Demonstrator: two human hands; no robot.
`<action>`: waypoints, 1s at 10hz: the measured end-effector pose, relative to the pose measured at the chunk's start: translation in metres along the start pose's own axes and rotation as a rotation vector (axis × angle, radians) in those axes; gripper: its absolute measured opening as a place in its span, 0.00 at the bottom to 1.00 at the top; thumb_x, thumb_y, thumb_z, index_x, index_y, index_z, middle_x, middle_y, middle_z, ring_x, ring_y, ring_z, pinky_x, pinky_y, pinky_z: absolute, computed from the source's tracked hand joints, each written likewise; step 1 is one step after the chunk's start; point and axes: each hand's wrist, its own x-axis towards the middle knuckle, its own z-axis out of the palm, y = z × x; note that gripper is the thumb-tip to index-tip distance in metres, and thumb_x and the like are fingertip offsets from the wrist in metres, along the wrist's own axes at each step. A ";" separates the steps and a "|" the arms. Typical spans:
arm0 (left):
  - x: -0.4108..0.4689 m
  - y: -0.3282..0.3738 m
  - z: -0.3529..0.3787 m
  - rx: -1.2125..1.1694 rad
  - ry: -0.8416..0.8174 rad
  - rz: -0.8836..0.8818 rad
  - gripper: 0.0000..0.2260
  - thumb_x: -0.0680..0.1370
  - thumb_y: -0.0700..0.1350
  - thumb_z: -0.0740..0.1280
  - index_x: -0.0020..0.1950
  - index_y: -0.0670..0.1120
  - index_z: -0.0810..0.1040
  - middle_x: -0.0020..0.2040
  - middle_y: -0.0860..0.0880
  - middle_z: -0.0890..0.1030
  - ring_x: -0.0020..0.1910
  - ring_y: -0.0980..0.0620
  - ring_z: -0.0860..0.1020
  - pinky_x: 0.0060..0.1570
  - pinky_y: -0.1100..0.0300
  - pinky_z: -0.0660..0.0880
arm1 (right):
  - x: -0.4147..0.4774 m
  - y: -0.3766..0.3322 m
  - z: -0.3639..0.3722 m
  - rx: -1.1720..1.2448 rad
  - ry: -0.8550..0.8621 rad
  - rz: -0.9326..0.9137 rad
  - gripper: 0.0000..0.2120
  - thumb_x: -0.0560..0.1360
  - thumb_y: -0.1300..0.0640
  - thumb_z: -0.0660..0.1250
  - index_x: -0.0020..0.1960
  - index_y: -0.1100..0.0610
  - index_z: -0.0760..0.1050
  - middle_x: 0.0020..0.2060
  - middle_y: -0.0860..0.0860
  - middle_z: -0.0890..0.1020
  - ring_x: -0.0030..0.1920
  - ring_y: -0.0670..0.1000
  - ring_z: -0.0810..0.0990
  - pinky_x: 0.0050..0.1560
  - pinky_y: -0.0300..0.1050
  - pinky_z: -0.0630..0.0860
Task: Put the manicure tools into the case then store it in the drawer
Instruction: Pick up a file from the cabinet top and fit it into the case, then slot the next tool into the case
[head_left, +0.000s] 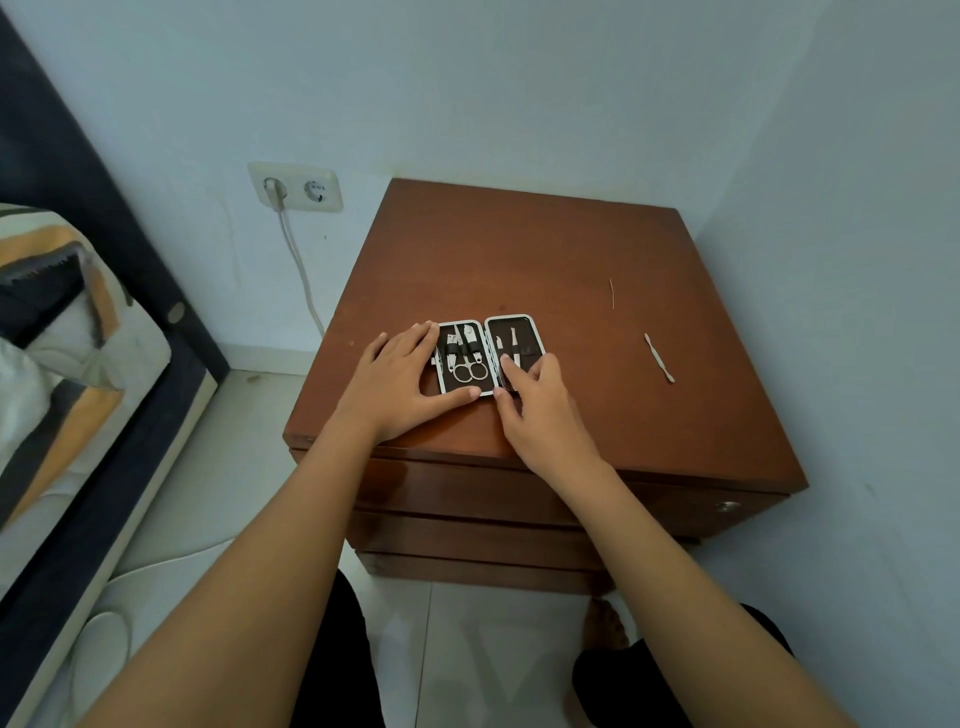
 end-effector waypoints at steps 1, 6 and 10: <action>0.000 0.000 0.000 -0.006 -0.003 -0.001 0.48 0.64 0.76 0.48 0.77 0.48 0.52 0.77 0.51 0.56 0.76 0.55 0.52 0.74 0.53 0.44 | -0.008 0.005 0.000 0.024 0.062 -0.035 0.18 0.79 0.55 0.59 0.66 0.58 0.69 0.50 0.52 0.66 0.47 0.51 0.74 0.50 0.46 0.74; 0.000 0.000 -0.001 -0.004 -0.015 -0.007 0.48 0.64 0.77 0.48 0.77 0.49 0.51 0.78 0.51 0.55 0.76 0.55 0.52 0.74 0.54 0.43 | -0.013 0.013 0.008 -0.045 0.134 -0.126 0.17 0.78 0.57 0.58 0.65 0.61 0.71 0.62 0.54 0.73 0.62 0.53 0.72 0.62 0.44 0.69; 0.000 -0.001 -0.001 -0.024 -0.007 0.002 0.49 0.64 0.76 0.49 0.77 0.48 0.52 0.77 0.51 0.55 0.76 0.55 0.52 0.74 0.53 0.44 | -0.001 0.066 -0.053 0.149 0.397 0.096 0.09 0.74 0.64 0.65 0.53 0.62 0.78 0.51 0.62 0.75 0.40 0.50 0.74 0.42 0.24 0.67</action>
